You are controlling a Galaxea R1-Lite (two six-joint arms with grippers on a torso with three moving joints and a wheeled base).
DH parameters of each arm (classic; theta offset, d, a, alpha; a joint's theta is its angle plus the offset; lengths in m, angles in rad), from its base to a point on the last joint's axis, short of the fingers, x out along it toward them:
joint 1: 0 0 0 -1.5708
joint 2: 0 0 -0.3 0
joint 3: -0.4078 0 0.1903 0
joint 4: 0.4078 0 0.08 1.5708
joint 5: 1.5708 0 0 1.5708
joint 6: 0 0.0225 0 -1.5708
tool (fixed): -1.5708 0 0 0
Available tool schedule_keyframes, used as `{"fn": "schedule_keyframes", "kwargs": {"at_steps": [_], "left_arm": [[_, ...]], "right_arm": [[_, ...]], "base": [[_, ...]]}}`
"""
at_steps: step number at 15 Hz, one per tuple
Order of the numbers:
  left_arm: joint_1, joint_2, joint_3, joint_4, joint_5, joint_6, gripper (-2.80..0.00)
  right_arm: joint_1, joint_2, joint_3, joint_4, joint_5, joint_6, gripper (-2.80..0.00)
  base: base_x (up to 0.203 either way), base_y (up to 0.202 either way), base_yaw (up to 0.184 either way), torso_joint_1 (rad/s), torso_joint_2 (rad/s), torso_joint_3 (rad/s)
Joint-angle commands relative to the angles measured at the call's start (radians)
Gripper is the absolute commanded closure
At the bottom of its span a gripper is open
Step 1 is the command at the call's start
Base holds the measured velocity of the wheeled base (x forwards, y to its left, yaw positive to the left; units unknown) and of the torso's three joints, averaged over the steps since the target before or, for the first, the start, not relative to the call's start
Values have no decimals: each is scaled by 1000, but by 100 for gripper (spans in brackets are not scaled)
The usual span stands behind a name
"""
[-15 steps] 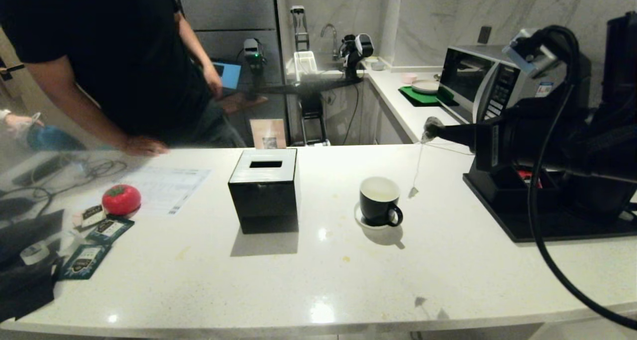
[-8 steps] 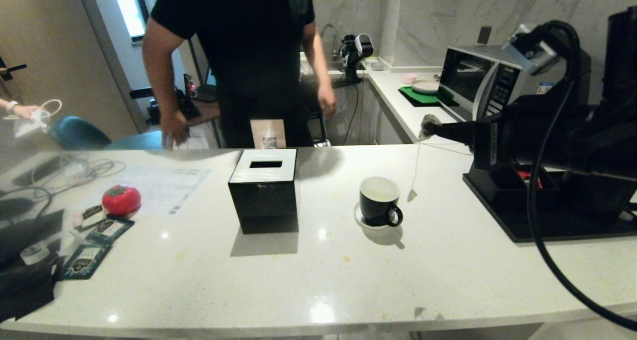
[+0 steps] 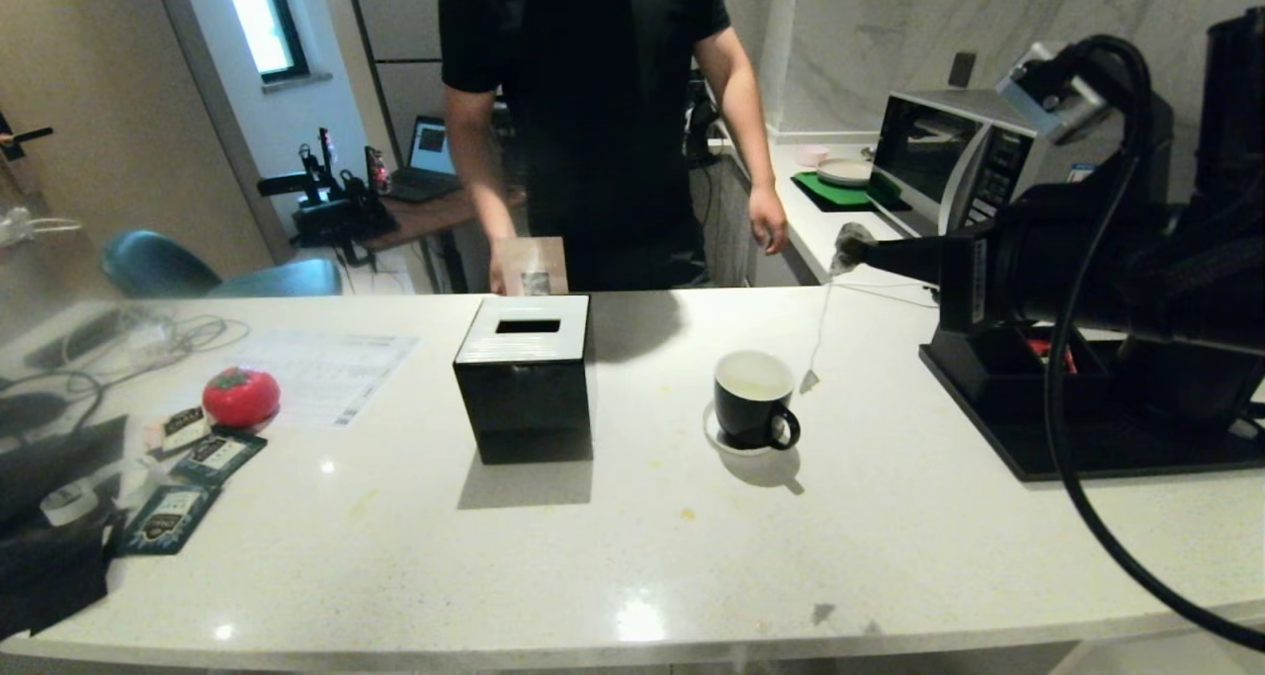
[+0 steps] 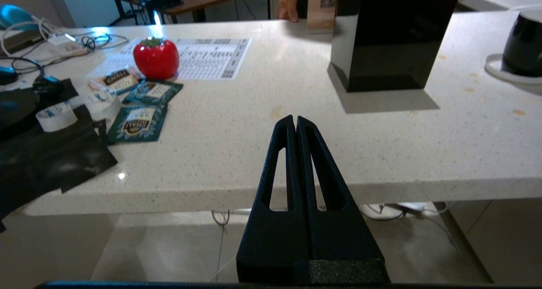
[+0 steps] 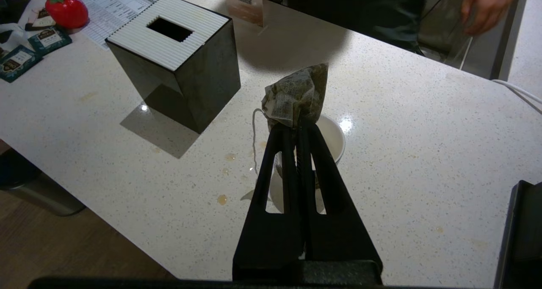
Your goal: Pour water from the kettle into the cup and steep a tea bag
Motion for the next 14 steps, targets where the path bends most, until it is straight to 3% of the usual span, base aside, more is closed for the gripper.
{"fn": "schedule_keyframes", "kwargs": {"at_steps": [1, 11, 14], "left_arm": [[0, 1, -11, -7, 0, -2, 0], [0, 63, -102, 26, -46, -13, 0], [-4, 152, -153, 22, -68, -54, 0]], "right_arm": [[0, -4, 6, -1, -1, -1, 0], [0, -13, 3, -1, 1, -1, 0], [0, -20, 4, -1, 1, 0, 0]], "base": [[0, 0, 0, 0, 0, 0], [0, 0, 0, 0, 0, 0], [0, 0, 0, 0, 0, 0]]}}
